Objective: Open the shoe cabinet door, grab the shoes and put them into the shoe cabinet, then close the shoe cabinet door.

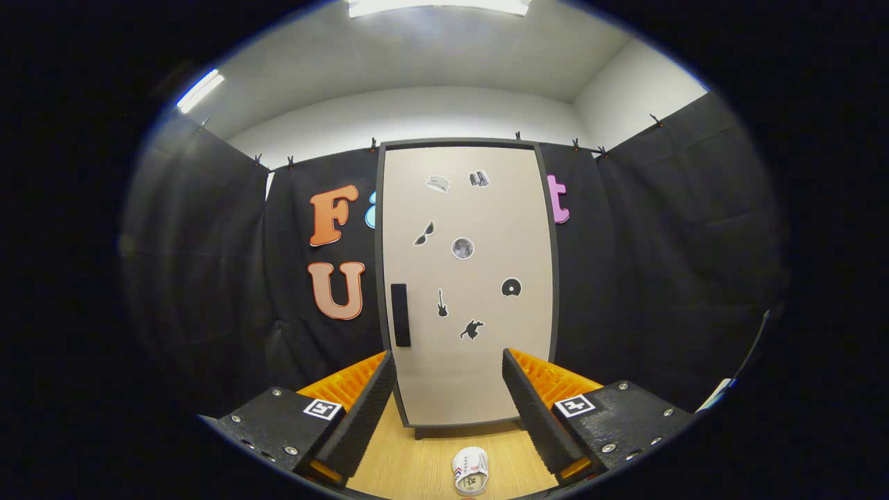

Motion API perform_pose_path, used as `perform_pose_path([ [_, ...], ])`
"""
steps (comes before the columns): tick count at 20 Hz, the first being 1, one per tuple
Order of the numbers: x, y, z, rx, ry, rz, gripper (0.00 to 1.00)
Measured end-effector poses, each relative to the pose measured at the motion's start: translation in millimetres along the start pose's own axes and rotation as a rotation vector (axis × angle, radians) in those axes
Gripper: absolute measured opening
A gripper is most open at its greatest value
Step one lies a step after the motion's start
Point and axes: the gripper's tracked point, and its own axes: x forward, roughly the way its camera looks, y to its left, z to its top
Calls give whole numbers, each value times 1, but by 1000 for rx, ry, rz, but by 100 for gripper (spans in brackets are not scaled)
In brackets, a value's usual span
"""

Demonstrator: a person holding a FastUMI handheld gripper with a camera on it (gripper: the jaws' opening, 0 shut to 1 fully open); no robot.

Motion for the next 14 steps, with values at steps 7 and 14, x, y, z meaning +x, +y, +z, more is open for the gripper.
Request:
perform_pose_path([
  [7, 6, 2, -3, 6, 8, -1, 96],
  [14, 30, 15, -7, 12, 8, 24, 96],
])
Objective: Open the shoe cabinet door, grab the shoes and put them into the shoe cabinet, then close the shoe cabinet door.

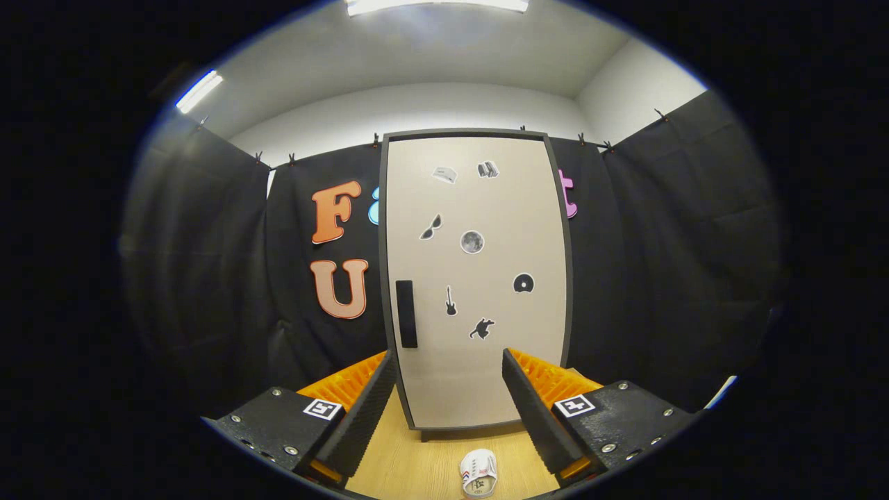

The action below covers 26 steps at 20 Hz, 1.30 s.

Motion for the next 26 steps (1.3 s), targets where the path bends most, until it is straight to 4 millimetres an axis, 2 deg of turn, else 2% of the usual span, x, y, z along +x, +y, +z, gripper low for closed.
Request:
perform_pose_path([
  [5, 37, 23, 3, 12, -15, 41, 96],
  [11, 91, 52, -2, 0, -13, 87, 96],
  [16, 127, 72, -3, -17, -18, 111, 96],
  [21, 160, 82, -9, -30, -12, 111, 96],
  [26, 194, 83, -20, -29, 7, 98, 96],
])
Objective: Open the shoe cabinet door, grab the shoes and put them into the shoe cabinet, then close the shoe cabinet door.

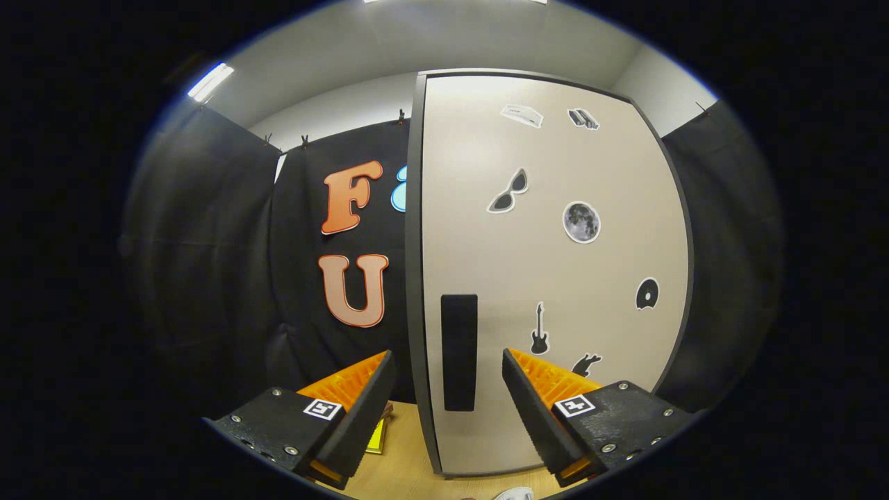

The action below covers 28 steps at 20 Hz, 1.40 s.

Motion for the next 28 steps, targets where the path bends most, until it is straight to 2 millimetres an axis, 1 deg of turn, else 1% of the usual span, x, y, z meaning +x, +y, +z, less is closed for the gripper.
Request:
perform_pose_path([
  [5, 28, -4, -9, 6, 17, -17, 96],
  [9, 40, -3, -14, -13, 27, -27, 95],
  [11, 42, -2, -15, -25, 26, -33, 90],
  [12, 44, -1, -16, -28, 26, -32, 84],
  [13, 45, -2, -17, -31, 28, -41, 81],
  [14, 46, -2, -18, -36, 34, -46, 73],
  [15, 47, -3, -19, -38, 40, -52, 67],
  [16, 49, -5, -21, -40, 44, -64, 55],
  [17, 48, -7, -20, -30, 42, -71, 49],
  [18, 49, -7, -21, -18, 45, -68, 39],
  [24, 45, -7, -21, 1, 52, -35, 33],
  [28, 35, -8, -21, 8, 64, -14, 31],
])
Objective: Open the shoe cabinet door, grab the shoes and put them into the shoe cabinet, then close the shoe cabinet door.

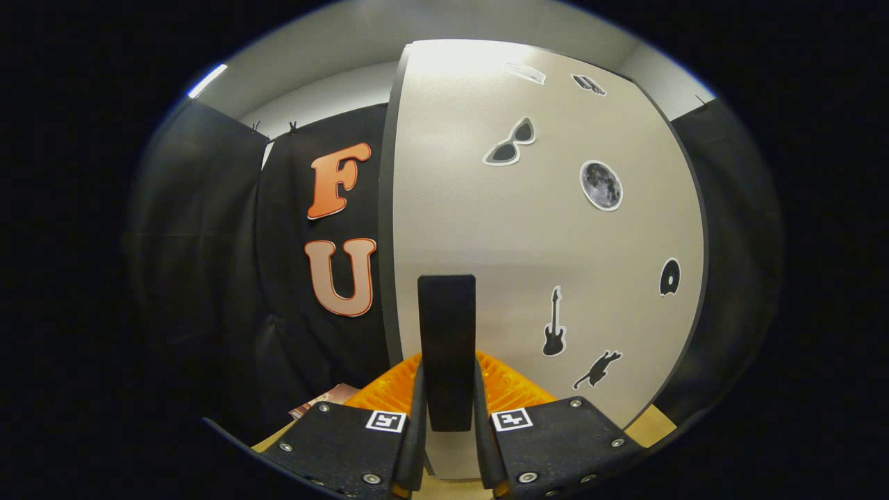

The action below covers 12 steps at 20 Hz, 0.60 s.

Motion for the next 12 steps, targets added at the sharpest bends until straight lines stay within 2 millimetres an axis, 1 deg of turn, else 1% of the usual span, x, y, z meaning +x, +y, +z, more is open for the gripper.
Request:
perform_pose_path([
  [3, -15, -2, -1, 15, -2, 13, 31],
  [7, -51, -11, 1, 9, -6, 17, 31],
  [12, -90, -31, 1, 12, -5, 11, 31],
])
